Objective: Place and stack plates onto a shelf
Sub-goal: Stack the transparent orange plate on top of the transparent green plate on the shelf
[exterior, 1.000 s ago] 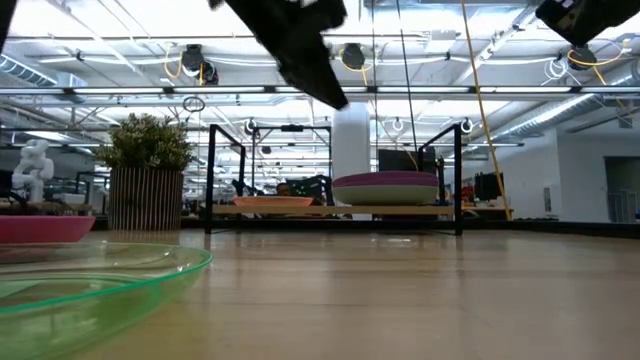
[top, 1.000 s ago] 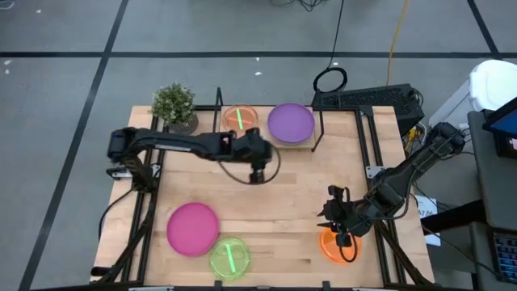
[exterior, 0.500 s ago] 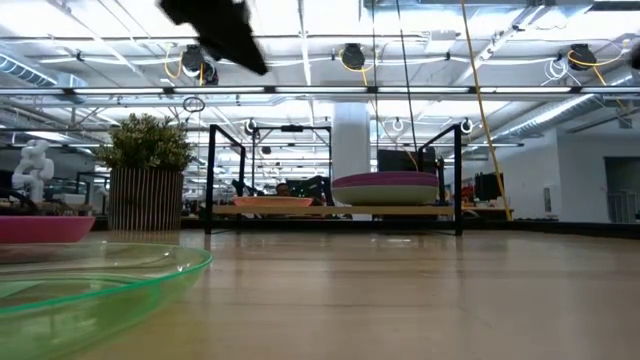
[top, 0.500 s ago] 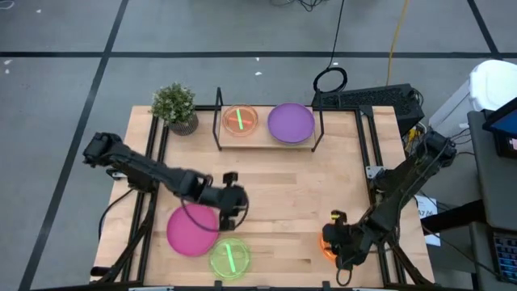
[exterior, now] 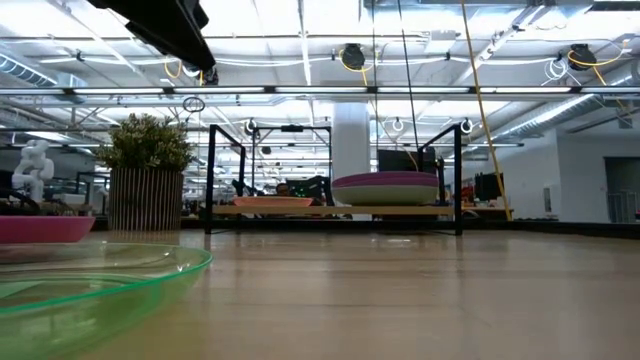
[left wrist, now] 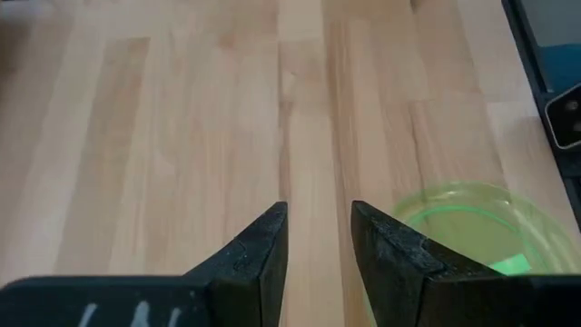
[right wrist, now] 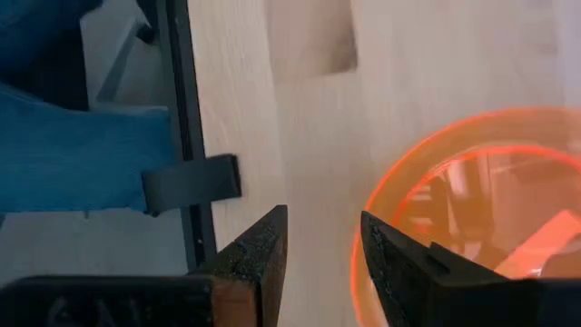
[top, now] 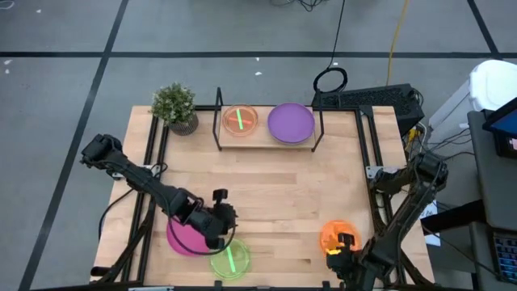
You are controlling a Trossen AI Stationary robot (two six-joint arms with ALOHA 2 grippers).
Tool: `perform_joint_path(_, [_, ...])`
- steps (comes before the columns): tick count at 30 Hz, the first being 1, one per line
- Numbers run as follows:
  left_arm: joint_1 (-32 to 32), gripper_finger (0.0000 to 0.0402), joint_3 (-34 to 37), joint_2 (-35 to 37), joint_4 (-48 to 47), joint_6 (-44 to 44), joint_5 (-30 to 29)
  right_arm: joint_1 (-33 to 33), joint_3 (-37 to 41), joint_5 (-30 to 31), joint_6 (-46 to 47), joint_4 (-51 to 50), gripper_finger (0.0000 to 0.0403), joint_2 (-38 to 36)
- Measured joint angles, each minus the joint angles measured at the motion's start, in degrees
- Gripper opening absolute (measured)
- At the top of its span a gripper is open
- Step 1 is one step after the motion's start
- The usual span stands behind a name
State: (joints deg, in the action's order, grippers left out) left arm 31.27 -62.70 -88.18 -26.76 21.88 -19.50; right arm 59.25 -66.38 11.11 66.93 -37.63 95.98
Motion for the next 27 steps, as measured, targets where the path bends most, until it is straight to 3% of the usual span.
perform_joint_path(7, [1.3,0.0129,0.0,0.0,0.0,0.6,-1.5,1.5,-0.6,-0.8,1.8,-0.6,0.0123,4.4])
perform_joint_path(17, [1.3,0.0129,0.0,0.0,0.0,1.0,-1.6,1.6,-0.6,-0.6,2.0,-5.0,0.0119,5.1])
perform_joint_path(27, [1.3,0.0129,0.0,0.0,0.0,0.9,-1.6,1.7,-0.6,-0.6,-0.2,-4.7,0.0085,7.2])
